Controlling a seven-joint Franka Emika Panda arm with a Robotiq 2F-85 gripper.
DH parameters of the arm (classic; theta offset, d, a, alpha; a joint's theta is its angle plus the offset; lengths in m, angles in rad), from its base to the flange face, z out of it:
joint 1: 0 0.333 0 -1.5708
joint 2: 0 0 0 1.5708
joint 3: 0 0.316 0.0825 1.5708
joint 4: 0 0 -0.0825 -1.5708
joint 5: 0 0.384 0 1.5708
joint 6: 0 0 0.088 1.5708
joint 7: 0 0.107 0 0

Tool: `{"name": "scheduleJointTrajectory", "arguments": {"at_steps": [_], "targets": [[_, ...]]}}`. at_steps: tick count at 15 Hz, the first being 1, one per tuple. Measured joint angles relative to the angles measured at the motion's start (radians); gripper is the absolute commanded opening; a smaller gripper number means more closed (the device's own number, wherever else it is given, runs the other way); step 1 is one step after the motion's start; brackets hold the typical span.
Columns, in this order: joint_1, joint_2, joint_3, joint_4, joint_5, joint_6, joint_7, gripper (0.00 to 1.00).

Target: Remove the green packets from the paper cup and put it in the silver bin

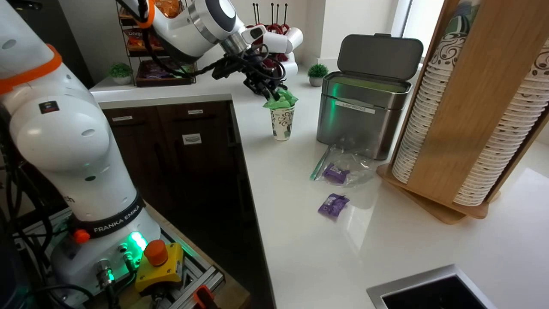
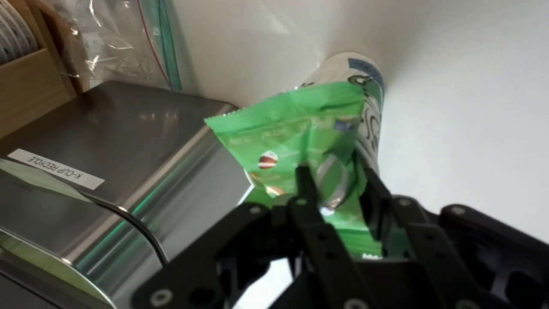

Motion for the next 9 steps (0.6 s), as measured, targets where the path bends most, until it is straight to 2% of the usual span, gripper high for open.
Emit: {"name": "scheduleJointTrajectory", "arguments": {"at_steps": [3,9], "targets": [[0.003,-0.002,-0.006,0.000,-0.008,0.000,0.000,0.03],[0.005,-0.009,-0.017,0.001,-0.014,0.000,0.000,0.06]]}}
